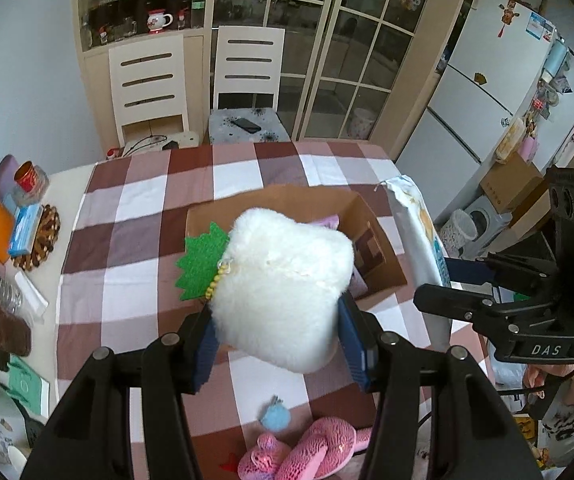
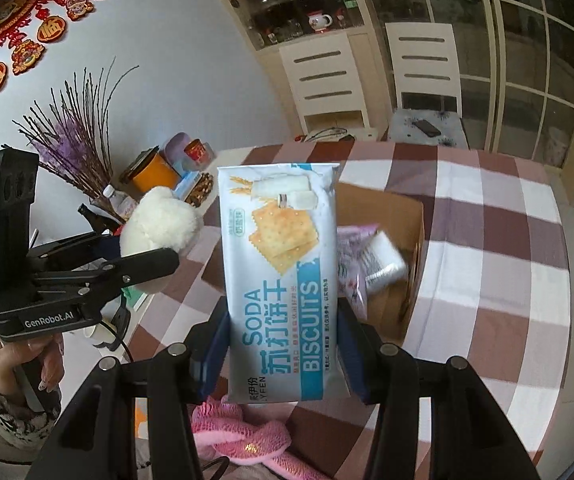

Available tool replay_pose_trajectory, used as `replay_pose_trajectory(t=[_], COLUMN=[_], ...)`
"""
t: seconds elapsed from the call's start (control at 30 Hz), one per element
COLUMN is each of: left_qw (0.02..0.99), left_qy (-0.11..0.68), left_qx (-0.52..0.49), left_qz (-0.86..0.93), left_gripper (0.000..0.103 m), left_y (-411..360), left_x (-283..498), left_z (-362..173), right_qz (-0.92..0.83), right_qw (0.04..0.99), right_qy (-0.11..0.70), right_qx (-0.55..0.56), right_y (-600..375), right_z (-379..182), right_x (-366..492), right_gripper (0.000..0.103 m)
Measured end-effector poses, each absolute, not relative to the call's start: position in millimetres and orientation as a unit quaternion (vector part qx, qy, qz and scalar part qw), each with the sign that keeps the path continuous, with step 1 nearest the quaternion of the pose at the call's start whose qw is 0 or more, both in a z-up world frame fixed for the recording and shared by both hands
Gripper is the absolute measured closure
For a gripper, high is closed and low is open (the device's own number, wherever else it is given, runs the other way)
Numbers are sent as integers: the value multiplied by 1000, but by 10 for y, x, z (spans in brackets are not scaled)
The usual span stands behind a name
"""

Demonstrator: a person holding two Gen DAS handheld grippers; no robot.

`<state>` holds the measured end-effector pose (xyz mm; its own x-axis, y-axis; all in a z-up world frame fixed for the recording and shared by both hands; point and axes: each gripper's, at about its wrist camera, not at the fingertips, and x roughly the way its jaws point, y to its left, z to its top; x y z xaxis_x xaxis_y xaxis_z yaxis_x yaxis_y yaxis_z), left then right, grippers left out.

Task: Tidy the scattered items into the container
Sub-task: 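Lift and carry the biscuits packet and white plush over the cardboard box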

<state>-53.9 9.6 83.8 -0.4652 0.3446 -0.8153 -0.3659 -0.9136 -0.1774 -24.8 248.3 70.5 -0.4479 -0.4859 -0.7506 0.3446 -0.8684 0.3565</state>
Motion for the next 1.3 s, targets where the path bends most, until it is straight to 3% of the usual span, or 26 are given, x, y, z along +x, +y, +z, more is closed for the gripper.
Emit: replay_pose_trajectory(t=[1.3], left_qw=[207], left_qy=[7], left_qx=[-555], left_qz=[805], left_gripper=[49], left_y=[299], left_x=[-1465], left_z=[115], right_qz=[-812], right_qw=[231], right_qy=[-86], right_qx=[530], right_y=[2382], right_z=[220], right_x=[-1190], right_gripper=[52])
